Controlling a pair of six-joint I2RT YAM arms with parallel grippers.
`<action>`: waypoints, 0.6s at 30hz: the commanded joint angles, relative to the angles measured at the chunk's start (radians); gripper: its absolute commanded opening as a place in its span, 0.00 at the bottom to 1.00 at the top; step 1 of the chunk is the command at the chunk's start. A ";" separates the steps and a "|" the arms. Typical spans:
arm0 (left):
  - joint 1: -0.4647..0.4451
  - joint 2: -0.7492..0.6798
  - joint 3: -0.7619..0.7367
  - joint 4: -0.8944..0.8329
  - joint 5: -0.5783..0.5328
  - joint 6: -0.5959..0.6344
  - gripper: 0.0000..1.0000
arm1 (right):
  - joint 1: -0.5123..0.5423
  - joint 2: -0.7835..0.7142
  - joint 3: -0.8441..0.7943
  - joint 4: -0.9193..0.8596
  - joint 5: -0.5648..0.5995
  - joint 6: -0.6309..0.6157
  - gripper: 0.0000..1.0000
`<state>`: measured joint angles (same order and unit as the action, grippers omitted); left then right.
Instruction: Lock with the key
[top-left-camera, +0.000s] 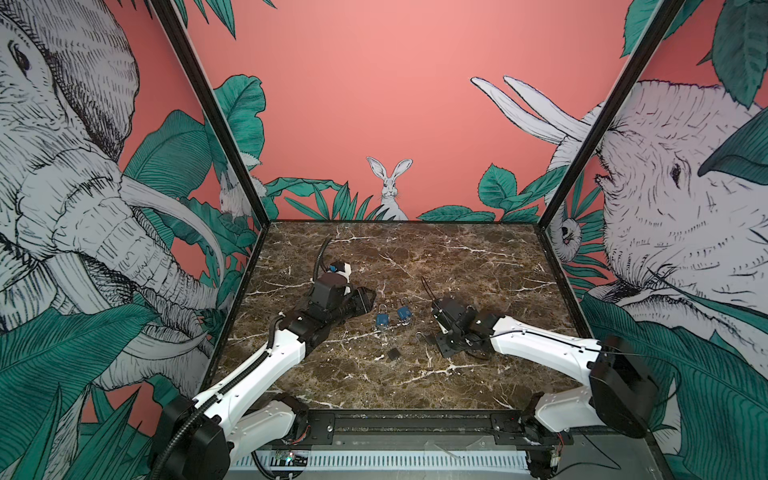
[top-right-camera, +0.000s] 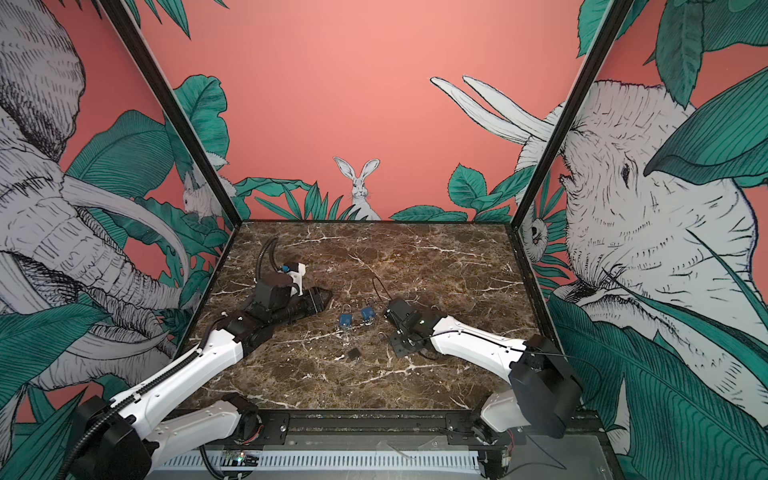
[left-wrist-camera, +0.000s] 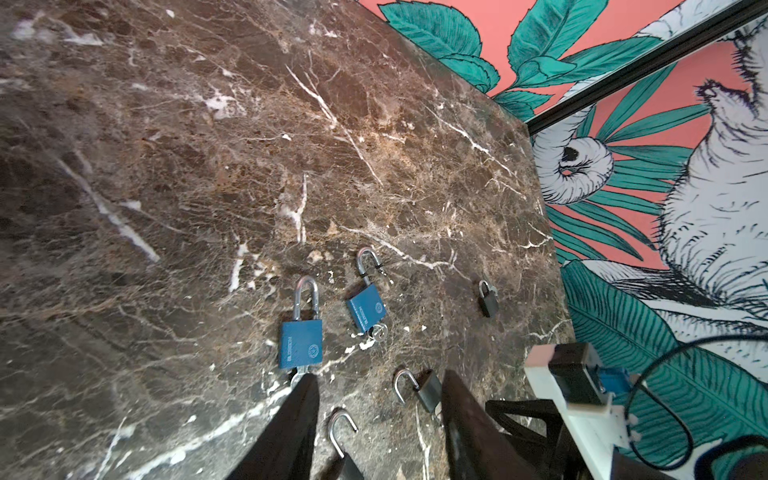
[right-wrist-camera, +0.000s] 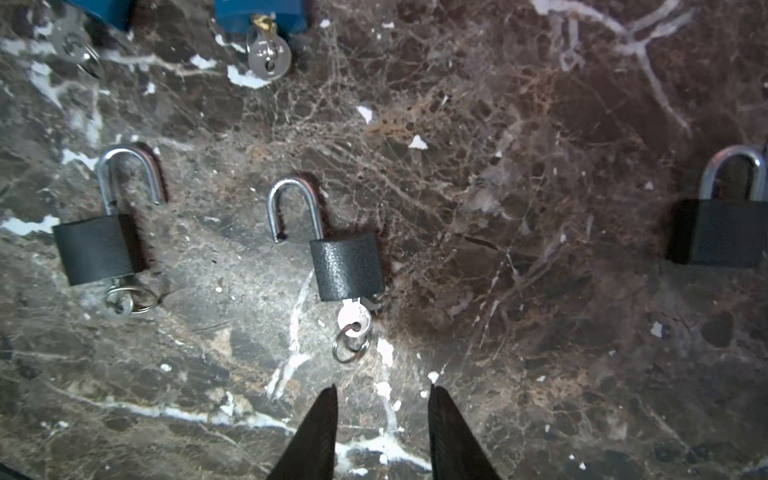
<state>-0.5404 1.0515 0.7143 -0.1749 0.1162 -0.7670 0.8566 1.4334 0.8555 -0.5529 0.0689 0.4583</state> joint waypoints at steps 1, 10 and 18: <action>0.005 -0.030 -0.021 -0.036 -0.026 -0.005 0.51 | 0.010 0.042 0.056 0.044 0.014 -0.022 0.40; 0.008 -0.025 -0.027 -0.044 -0.035 0.001 0.51 | 0.016 0.174 0.107 0.067 -0.006 -0.064 0.45; 0.018 0.003 -0.023 -0.037 -0.032 0.004 0.51 | 0.018 0.246 0.137 0.058 -0.010 -0.077 0.42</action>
<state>-0.5297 1.0492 0.6971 -0.1978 0.0956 -0.7666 0.8688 1.6676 0.9699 -0.4900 0.0631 0.3958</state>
